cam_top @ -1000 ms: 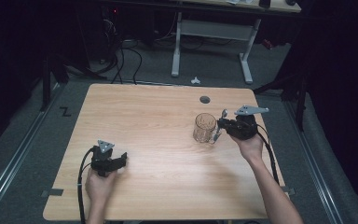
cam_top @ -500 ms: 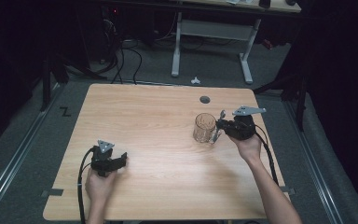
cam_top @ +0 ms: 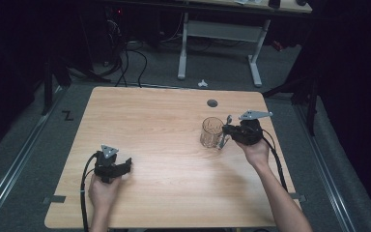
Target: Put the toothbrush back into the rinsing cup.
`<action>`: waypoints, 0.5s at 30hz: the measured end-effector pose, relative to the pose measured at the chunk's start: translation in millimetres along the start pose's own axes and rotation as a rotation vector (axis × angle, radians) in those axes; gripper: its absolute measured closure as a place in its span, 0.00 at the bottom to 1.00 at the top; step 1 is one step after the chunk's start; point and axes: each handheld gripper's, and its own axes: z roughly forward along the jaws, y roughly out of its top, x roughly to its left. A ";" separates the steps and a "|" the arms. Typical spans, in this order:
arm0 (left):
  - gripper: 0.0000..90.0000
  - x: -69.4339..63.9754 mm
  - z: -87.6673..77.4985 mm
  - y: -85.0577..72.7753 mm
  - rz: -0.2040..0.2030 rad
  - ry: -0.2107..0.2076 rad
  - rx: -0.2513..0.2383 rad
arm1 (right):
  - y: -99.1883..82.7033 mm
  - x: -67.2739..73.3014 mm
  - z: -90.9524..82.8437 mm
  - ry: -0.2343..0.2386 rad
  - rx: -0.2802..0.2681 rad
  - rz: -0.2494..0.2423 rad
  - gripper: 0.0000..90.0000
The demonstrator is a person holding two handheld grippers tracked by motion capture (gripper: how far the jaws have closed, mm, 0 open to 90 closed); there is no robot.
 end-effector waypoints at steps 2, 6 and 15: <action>0.31 0.0 0.0 0.0 0.000 0.000 0.000 | -0.2 -0.1 0.7 0.001 0.003 -0.002 0.89; 0.31 0.0 0.0 0.0 0.000 0.000 0.000 | -0.3 -0.1 2.1 0.002 0.011 -0.001 0.88; 0.31 0.1 0.0 0.0 0.000 -0.001 0.000 | -1.0 0.4 2.5 0.004 0.012 0.001 0.84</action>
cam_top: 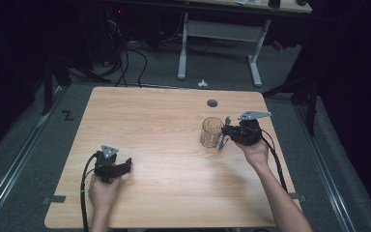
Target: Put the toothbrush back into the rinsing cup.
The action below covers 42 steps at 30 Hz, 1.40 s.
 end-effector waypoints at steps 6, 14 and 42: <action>0.31 0.0 0.0 0.0 0.000 0.000 0.000 | -0.1 1.8 -2.6 0.000 -0.010 -0.001 0.78; 0.31 -0.2 0.0 0.0 0.001 0.001 0.000 | -0.1 3.2 -11.9 -0.035 -0.042 -0.002 0.66; 0.31 -0.5 0.2 0.0 0.004 0.003 0.000 | -11.1 -2.8 -37.8 -0.056 -0.084 0.026 0.67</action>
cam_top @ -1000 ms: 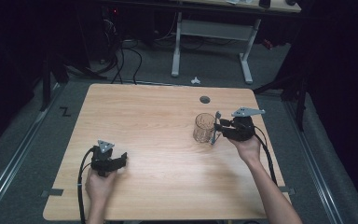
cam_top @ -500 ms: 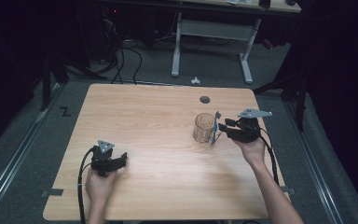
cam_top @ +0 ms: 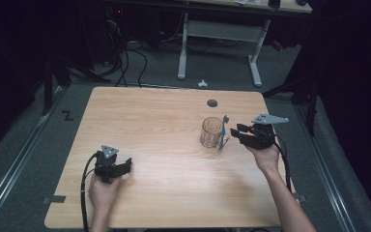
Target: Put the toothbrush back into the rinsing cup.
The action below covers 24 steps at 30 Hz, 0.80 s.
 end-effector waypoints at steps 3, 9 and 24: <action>0.31 0.0 0.0 0.0 0.000 0.000 0.000 | 0.3 0.6 -2.4 0.002 -0.002 -0.004 0.67; 0.31 0.0 0.0 0.0 0.000 0.000 0.000 | -0.2 -0.8 -6.6 -0.002 -0.004 -0.004 0.67; 0.31 -0.3 0.1 0.0 0.001 0.002 0.000 | -5.1 -2.3 -16.8 -0.009 -0.008 -0.009 0.68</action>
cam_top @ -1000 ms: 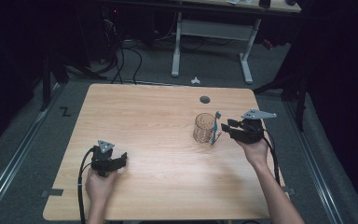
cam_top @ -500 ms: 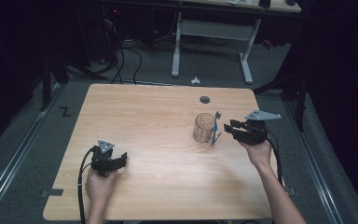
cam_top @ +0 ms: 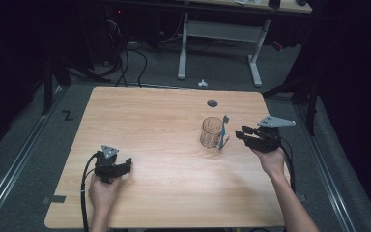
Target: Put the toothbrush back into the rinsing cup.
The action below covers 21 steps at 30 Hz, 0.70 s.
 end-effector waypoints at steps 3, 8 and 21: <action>0.31 -0.1 0.0 0.0 0.001 0.001 0.000 | -1.6 -1.2 -3.7 -0.001 -0.005 0.005 0.68; 0.32 -0.2 0.0 0.0 0.001 0.002 0.001 | -3.6 -2.3 -6.4 -0.002 -0.004 0.007 0.68; 0.32 -0.2 0.0 0.0 0.001 0.002 0.001 | -6.9 -0.5 -15.0 0.001 -0.019 0.004 0.68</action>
